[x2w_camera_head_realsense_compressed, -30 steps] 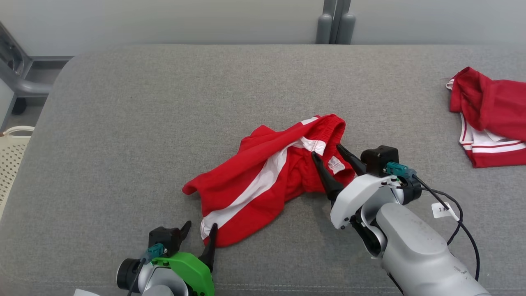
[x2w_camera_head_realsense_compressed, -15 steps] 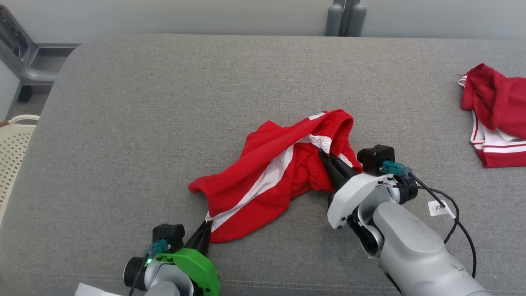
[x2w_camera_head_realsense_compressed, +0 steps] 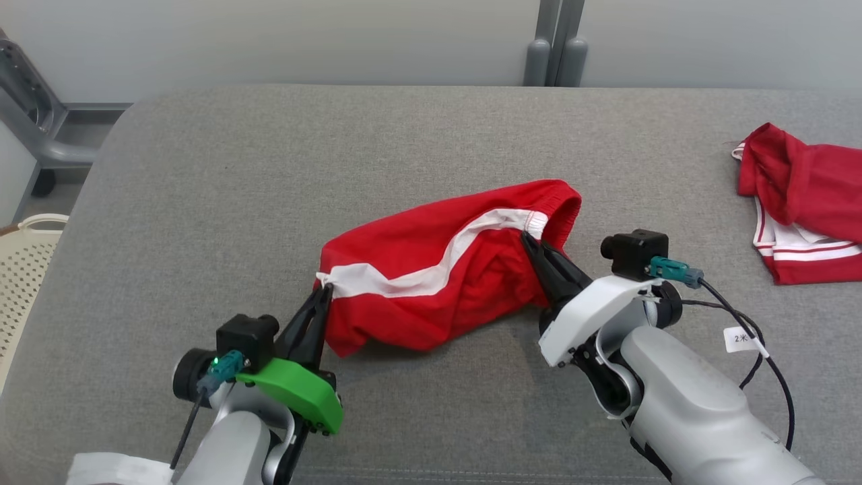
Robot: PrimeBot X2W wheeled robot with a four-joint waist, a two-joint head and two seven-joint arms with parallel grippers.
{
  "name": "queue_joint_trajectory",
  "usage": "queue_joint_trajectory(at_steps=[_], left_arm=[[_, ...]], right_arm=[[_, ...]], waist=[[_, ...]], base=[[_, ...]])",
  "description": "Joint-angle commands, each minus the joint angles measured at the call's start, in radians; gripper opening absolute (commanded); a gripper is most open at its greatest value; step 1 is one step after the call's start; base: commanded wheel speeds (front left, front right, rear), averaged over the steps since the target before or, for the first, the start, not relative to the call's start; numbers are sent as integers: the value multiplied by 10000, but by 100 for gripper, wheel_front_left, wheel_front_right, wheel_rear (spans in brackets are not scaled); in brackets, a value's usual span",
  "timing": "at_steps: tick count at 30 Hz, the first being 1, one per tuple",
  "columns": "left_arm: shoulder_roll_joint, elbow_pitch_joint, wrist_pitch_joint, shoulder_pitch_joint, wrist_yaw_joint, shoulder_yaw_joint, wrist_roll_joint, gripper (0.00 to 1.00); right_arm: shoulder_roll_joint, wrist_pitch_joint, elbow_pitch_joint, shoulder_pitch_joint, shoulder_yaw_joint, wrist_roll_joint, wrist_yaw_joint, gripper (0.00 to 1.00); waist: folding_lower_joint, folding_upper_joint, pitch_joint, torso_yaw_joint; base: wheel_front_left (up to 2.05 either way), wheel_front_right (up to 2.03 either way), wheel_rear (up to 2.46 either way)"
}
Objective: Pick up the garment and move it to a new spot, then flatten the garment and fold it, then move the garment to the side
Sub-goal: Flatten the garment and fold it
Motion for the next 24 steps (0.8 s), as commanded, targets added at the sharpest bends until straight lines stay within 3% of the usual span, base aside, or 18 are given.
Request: queue_joint_trajectory(at_steps=[1, 6, 11, 18, 24], left_arm=[[252, -445, -21, -159, -26, -19, 178, 0], [988, -1451, -20, -1072, -22, -556, 61, 0], [1875, -1882, 313, -3105, -22, -1208, -402, 0], [2604, -1784, 984, -5871, -22, -1539, -1337, 0], [2909, -1069, 1365, -8666, -22, -2056, -2011, 0]], right_arm=[[-202, -40, -259, -95, 258, 622, 0, 0], [-786, 504, -1440, -795, 920, 2605, 0, 0], [-1371, 988, -2080, -2236, 1072, 3846, 0, 0], [-1580, 1391, -1655, -4530, 1008, 4555, 0, 0], [-1217, 1831, -272, -7015, 674, 5187, 0, 0]], waist=[[0, -1, -117, -128], [0, -1, 0, -378], [0, -1, 569, -606], [0, -1, 1615, -861], [0, -1, 2713, -1130]], base=[[0, 0, 0], [0, 0, 0], [0, 0, 0], [0, 0, 0], [0, 0, 0]])
